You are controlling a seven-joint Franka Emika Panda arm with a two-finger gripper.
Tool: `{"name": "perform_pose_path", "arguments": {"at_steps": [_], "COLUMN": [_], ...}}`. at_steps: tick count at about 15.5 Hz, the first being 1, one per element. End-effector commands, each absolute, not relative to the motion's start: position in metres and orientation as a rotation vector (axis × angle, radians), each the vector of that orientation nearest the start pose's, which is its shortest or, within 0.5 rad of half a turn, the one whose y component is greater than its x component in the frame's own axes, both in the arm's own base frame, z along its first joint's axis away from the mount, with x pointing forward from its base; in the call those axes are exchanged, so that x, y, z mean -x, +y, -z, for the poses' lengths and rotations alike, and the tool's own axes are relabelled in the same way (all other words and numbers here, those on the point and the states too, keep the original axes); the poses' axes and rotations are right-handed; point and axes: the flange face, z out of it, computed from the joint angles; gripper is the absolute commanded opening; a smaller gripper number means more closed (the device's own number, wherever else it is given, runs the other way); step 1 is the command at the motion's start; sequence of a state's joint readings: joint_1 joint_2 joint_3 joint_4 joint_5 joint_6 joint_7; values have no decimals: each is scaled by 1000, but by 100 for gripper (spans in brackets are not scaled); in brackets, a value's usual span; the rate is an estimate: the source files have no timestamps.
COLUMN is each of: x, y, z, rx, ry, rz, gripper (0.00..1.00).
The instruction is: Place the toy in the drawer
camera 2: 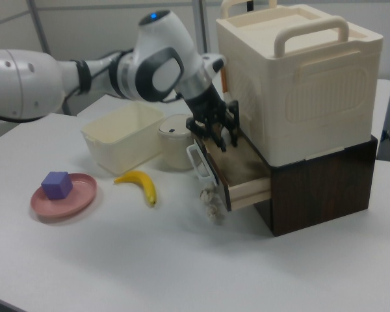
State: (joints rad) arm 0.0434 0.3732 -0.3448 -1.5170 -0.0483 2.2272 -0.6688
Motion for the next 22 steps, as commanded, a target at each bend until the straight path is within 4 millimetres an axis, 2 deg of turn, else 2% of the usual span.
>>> {"name": "perform_pose_path", "arguments": {"at_steps": [1,3,5,7,10,11,15,17,18,20,22], "x": [-682,-681,-682,-681,-673,-670,-661,-653,-649,-639,-629], "y": [-181,-184,-180,-172,-143,-135,-104,-91,-78,-63,-41], "z": [-456,-454,-460,-478,-521,-526,-526,-520,-516,-523,-525], "rx": [3349,3353,3350,3353,3329,3318,3284,3259,3241,3234,3231], "ry": [-788,-753,-721,-644,-532,-514,-511,-528,-541,-359,5], "rz": [367,366,393,449,543,520,355,201,133,65,-14], "gripper": [32,55,100,100,100,100,100,100,100,100,100]}}
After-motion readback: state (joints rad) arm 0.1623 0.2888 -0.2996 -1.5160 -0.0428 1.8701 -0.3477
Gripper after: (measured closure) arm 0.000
